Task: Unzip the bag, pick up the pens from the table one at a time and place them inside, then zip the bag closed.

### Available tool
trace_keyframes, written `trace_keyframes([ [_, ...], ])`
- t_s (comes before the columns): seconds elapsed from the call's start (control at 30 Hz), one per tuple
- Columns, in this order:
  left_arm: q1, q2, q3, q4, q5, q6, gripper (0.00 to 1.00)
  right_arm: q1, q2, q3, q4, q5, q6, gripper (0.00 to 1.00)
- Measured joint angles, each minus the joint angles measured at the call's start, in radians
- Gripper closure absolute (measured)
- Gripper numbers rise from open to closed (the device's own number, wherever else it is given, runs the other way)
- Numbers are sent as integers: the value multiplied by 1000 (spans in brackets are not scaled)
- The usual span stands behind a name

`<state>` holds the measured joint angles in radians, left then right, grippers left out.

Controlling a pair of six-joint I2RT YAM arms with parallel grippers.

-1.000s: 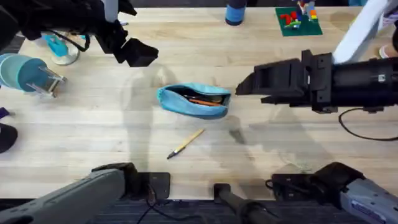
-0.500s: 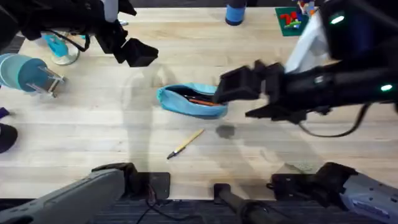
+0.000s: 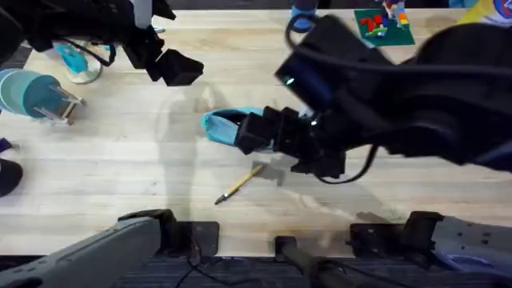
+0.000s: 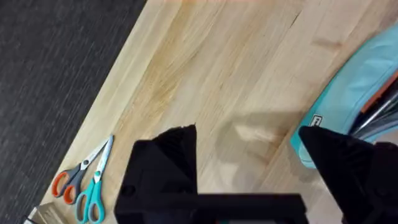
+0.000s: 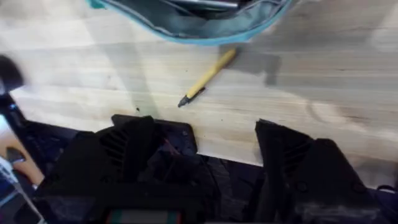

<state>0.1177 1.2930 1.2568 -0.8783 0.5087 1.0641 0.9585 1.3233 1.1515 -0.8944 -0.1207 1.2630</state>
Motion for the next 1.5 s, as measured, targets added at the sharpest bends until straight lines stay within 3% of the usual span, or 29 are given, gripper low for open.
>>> trace_keyframes([
  [0.5, 0, 0, 0, 0, 0, 0, 7, 201, 181, 15, 86, 214, 125, 5],
  [0.8, 0, 0, 0, 0, 0, 0, 6, 206, 343, 15, 91, 267, 149, 5],
  [1.2, 0, 0, 0, 0, 0, 0, 7, 214, 452, 25, 170, 286, 183, 12],
  [1.4, 0, 0, 0, 0, 0, 0, 7, 215, 475, 44, 150, 289, 185, 102],
  [1.5, 0, 0, 0, 0, 0, 0, 7, 215, 484, 50, 136, 286, 185, 236],
])
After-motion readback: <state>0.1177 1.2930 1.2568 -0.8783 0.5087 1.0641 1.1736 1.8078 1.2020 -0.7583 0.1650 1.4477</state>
